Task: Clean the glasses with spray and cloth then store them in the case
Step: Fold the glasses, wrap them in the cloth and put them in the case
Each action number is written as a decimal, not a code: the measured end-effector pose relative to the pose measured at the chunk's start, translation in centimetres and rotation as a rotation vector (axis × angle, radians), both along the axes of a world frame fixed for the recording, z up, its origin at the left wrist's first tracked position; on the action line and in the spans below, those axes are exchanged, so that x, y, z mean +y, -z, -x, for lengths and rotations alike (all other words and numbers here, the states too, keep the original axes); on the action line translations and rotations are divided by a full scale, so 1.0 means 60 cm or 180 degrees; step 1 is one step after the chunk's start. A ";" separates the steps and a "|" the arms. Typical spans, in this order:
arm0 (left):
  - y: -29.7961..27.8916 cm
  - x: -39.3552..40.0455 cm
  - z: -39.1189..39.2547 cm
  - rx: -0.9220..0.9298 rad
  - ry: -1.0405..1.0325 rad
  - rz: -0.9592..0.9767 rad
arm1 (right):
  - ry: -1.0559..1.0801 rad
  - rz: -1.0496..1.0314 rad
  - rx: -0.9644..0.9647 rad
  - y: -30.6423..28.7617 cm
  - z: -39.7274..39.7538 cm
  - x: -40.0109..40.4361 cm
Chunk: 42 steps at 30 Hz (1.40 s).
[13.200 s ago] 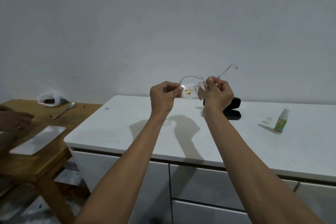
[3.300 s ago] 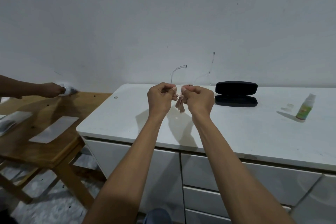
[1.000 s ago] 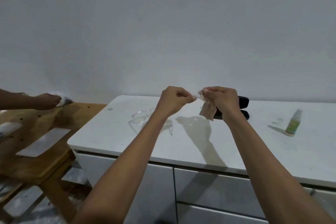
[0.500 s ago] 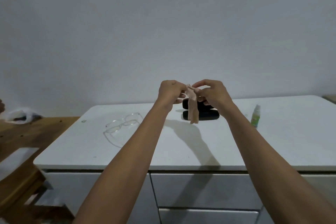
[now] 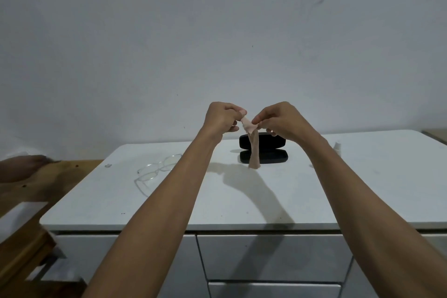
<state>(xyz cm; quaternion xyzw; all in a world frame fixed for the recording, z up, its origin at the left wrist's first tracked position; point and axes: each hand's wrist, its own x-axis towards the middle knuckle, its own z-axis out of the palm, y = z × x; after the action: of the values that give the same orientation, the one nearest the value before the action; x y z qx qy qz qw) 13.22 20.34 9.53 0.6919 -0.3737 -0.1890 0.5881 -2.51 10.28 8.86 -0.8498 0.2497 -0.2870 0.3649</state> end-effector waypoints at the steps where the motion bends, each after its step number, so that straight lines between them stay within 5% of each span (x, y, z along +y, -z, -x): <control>1: 0.000 0.001 -0.002 0.0059 -0.0006 0.0030 | -0.0052 0.0019 0.0032 0.000 -0.001 0.001; 10: -0.001 0.021 -0.012 0.0486 0.0340 0.0181 | 0.0067 0.0603 -0.0224 0.004 -0.017 0.002; 21: 0.002 0.021 -0.001 0.1165 0.0554 0.0603 | -0.0186 -0.0638 -0.1058 0.013 -0.020 0.001; 42: 0.029 0.015 0.018 0.1451 0.0873 0.0506 | -0.0353 -0.1248 -0.1152 0.019 -0.013 0.010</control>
<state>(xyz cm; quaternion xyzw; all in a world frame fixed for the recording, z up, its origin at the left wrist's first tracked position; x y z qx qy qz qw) 12.12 21.23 7.80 0.5262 -0.3356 -0.3877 0.6784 -1.73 10.88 7.72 -0.7101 0.1843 -0.3600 0.5763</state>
